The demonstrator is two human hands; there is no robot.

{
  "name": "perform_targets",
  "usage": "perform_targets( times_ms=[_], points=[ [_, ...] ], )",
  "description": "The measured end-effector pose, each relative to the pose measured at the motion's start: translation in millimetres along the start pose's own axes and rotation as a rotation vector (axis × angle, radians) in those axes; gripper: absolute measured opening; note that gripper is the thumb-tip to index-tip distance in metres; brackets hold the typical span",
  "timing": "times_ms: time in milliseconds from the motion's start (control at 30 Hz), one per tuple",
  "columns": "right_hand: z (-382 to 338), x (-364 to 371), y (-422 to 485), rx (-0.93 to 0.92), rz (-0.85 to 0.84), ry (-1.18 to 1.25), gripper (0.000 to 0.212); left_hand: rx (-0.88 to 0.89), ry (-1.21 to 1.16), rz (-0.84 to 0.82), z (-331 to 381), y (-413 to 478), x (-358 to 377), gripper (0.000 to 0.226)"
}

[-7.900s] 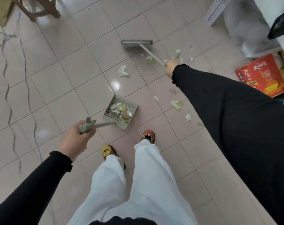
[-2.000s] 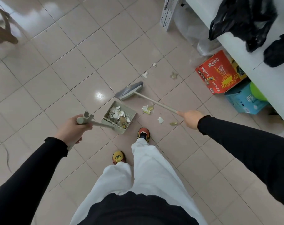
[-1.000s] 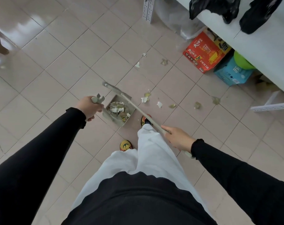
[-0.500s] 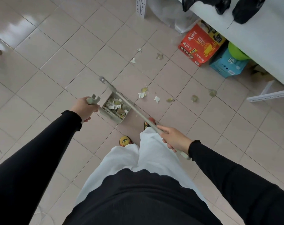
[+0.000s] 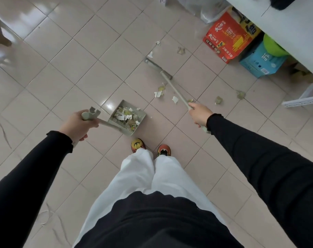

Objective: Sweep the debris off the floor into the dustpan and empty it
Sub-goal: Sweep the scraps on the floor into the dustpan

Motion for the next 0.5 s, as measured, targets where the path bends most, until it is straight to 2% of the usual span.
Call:
perform_targets(
  times_ms=[267, 500],
  points=[
    [9.2, 18.5, 14.8, 0.046, -0.05, -0.177, 0.044, -0.051, 0.035, -0.045, -13.3, -30.8, 47.0, 0.013],
    [42.8, 79.9, -55.6, -0.011, -0.142, -0.268, 0.048, -0.053, 0.016, -0.08, -20.4, -49.1, 72.3, 0.012]
  ],
)
Point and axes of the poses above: each hand's wrist, its own y-axis towards the middle knuckle, its own x-axis out of the palm, z = x × y, the point moved 2 cm from there along y, towards the middle knuckle, and after that the axes turned 4 degrees about x, right-handed, at the moved point
